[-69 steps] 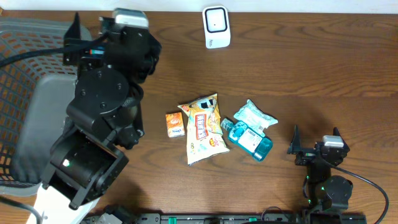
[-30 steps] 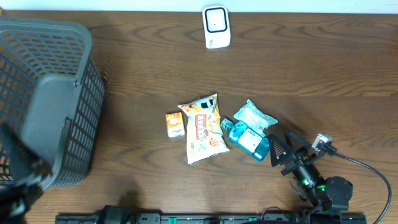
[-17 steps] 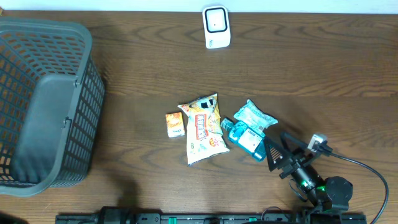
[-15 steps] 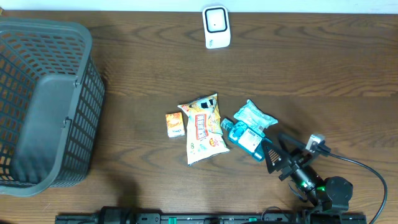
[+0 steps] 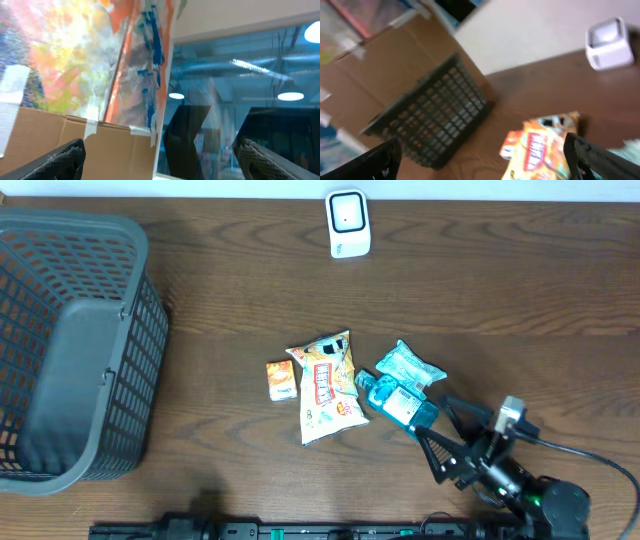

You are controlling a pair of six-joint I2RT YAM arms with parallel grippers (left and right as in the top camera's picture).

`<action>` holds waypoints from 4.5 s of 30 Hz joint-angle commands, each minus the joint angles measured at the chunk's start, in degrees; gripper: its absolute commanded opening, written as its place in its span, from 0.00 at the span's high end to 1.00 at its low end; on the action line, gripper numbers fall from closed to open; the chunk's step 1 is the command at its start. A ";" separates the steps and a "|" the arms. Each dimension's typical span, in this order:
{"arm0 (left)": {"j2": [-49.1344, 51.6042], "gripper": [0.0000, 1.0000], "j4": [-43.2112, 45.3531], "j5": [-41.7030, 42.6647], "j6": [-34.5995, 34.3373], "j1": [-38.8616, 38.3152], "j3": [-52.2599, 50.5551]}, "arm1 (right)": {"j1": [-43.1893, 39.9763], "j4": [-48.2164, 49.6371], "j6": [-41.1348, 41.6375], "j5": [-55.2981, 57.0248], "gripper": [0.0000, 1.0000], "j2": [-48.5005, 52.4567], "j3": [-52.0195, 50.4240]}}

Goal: Scan the item barcode
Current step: 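Reach the right gripper over the items and grasp the snack bag, then lift the snack bag with the right gripper and turn it over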

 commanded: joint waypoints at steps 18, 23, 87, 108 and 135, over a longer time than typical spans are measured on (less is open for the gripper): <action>-2.03 0.02 0.22 -0.39 -0.76 0.61 -0.24 | 10.05 -21.07 -18.08 17.97 0.01 35.12 32.76; -2.01 0.02 -2.34 -0.37 -0.79 0.59 -0.57 | 26.56 -29.86 -20.74 44.94 0.01 48.22 42.97; -1.97 0.02 -38.49 0.26 -30.34 0.44 -17.16 | 48.24 -18.10 -4.46 53.09 0.99 104.00 51.23; -1.97 0.02 -32.02 16.65 -30.77 0.44 -35.12 | 24.87 -24.63 9.49 -18.27 0.98 82.25 51.23; -1.97 0.02 -8.98 27.78 -30.73 0.44 -55.84 | 22.84 -26.45 47.71 -5.29 0.98 82.34 51.23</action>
